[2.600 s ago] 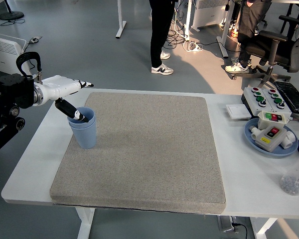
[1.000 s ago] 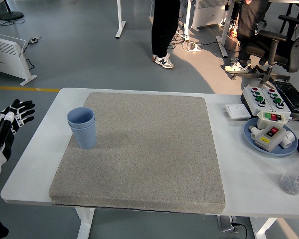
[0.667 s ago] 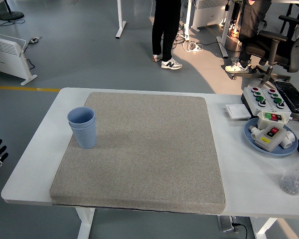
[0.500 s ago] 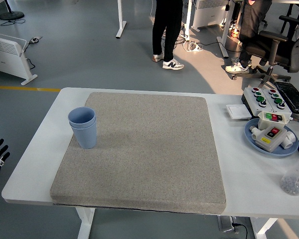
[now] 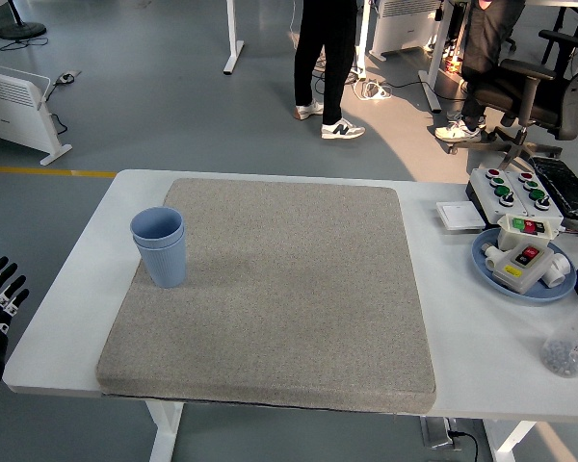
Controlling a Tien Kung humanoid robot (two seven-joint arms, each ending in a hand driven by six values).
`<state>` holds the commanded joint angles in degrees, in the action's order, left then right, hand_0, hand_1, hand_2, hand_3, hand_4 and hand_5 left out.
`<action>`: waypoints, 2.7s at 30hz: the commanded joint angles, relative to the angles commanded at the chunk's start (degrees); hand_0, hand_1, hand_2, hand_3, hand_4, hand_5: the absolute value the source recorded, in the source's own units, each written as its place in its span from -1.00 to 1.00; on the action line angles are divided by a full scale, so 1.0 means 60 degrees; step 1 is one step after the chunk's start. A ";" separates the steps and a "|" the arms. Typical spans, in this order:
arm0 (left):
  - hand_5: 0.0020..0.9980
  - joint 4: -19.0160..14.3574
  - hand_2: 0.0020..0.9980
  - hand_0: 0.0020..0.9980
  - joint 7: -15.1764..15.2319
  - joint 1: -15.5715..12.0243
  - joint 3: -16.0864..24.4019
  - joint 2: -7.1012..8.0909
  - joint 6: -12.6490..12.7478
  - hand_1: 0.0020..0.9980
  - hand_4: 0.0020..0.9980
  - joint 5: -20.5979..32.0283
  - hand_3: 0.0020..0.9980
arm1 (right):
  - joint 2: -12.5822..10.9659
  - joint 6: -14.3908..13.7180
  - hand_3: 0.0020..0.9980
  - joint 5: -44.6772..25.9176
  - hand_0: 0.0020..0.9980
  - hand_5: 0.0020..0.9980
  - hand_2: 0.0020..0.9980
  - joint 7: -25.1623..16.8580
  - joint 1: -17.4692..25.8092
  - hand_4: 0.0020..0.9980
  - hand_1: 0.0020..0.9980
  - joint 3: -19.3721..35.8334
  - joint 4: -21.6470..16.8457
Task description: Push cup pick cup insert cup
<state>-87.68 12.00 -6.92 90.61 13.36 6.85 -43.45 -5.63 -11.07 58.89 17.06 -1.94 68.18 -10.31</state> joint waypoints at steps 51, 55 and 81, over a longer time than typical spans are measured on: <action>1.00 0.0313 0.78 0.74 0.0175 0.0403 -0.0407 -0.0044 0.0470 0.75 0.43 0.0105 0.67 | -0.0036 -0.0067 0.23 -0.0037 0.06 0.57 0.18 -0.0024 -0.0206 -0.69 0.09 -0.0115 0.0000; 1.00 0.0328 0.77 0.72 0.0238 0.0386 -0.0380 -0.0050 0.0549 0.73 0.43 0.0165 0.67 | -0.0036 -0.0083 0.23 -0.0082 0.06 0.57 0.18 -0.0042 -0.0203 -0.69 0.09 -0.0097 0.0000; 1.00 0.0390 0.75 0.71 0.0237 0.0393 -0.0570 -0.0029 0.0571 0.73 0.41 0.0169 0.65 | -0.0045 -0.0082 0.22 0.0010 0.06 0.55 0.19 -0.0002 -0.0105 -0.70 0.09 -0.0156 0.0000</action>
<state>-85.33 13.42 -4.56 87.19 13.18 10.27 -42.44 -5.90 -11.56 58.95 17.05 -2.57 67.24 -10.31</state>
